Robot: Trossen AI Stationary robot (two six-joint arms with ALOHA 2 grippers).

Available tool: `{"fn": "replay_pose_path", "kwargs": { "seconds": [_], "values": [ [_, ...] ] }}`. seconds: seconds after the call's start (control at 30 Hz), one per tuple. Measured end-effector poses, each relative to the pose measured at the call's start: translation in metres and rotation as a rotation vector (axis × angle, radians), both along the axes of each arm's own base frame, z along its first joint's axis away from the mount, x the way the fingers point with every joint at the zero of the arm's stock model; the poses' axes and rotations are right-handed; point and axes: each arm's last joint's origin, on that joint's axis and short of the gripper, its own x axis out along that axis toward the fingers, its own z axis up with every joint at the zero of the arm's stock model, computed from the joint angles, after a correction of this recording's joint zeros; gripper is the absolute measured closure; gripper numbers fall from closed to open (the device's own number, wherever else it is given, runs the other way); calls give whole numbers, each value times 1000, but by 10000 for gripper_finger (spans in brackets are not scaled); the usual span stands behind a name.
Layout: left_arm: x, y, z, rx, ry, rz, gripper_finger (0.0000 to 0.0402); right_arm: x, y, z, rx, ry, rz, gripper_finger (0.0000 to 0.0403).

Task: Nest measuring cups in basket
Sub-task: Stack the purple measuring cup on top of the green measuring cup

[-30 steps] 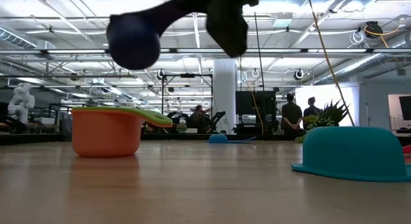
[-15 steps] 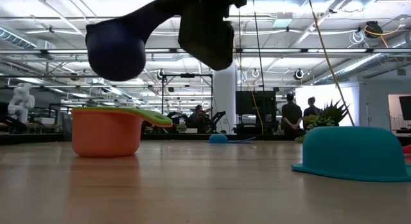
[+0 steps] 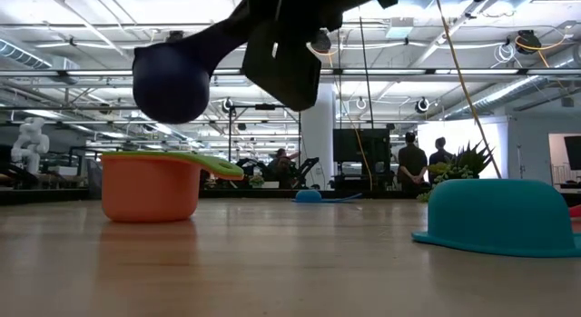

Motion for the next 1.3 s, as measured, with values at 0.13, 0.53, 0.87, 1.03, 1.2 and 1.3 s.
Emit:
{"fn": "replay_pose_path", "kwargs": {
  "seconds": [0.13,0.53,0.87,1.03,1.2,1.3],
  "values": [
    [1,1,0,0,0,4,378,-1,1,0,39,-33,1,403],
    [1,0,-1,-18,19,-1,385,-6,10,0,91,-72,22,403],
    [1,0,-1,-18,20,-1,376,-6,11,0,91,-72,23,403],
    [1,0,-1,-18,19,-1,376,-5,10,-2,93,-64,19,403],
    [1,0,-1,-20,17,0,376,-3,4,-7,135,-64,18,403],
    [1,0,-1,-20,17,0,376,-2,4,-8,172,-73,46,403]
  ]
}}
